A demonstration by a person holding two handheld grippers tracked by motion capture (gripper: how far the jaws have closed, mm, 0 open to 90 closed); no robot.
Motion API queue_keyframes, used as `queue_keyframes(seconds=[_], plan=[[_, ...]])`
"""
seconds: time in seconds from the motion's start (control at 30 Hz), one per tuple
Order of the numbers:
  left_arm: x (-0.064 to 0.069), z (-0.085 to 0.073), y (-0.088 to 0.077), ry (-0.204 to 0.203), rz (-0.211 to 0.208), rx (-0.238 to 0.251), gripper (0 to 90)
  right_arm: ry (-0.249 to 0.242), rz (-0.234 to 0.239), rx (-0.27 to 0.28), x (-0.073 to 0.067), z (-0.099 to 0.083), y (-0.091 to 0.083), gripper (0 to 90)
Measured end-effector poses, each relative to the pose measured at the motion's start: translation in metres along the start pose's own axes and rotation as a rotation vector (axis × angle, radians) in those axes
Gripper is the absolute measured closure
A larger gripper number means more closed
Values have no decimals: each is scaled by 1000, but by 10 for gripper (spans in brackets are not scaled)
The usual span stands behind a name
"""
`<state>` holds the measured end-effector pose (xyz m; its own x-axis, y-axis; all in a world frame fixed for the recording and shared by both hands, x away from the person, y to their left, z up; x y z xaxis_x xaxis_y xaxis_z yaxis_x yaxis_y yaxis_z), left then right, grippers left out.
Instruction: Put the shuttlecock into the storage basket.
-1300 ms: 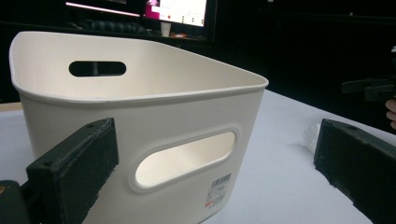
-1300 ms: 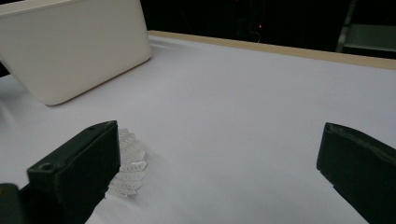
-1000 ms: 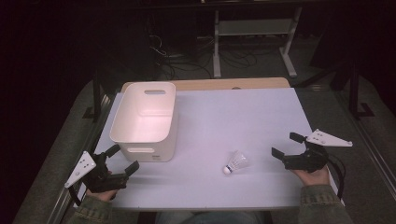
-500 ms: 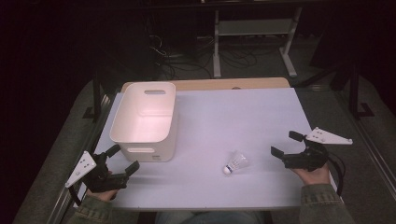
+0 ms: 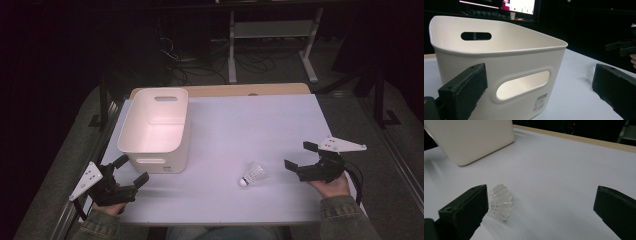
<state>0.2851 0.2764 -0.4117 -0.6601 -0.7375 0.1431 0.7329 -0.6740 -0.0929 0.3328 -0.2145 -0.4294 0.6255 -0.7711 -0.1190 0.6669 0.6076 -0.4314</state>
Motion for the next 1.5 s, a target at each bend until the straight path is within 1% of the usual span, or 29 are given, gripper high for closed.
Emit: queue_keyframes(seconds=[0.1,0.2,0.67,0.77,1.1,1.27,1.4,1.5], plan=[[-1,0,-1,1,3,-4,0,-8,7,-13,-3,0,2,0],[-1,0,0,3,2,-4,0,-8,15,-17,-4,1,3,0],[0,0,-1,-2,4,-2,0,-36,54,-45,-16,7,7,0],[0,0,0,-2,3,-1,0,-39,73,-67,-21,6,10,0],[0,0,-1,-7,2,1,0,-52,101,-104,-30,4,16,0],[0,0,0,-4,1,-1,0,-61,117,-138,-34,-1,18,0],[0,0,-1,-4,4,-3,0,-58,126,-169,-36,-4,21,0],[0,0,-1,-6,4,-3,0,-47,158,-191,-39,-6,22,45]])
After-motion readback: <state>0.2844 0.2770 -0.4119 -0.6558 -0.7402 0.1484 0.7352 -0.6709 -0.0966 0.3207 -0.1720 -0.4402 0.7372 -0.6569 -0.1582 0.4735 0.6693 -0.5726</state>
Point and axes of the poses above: each handheld gripper's, and its own axes: y roughly forward along the jaws, z roughly out of its top, x roughly to its right, the point moved 7 cm from there along y, roughly forward along the jaws, and after that the axes turned 2 degrees about -z, right-handed, at the moved point
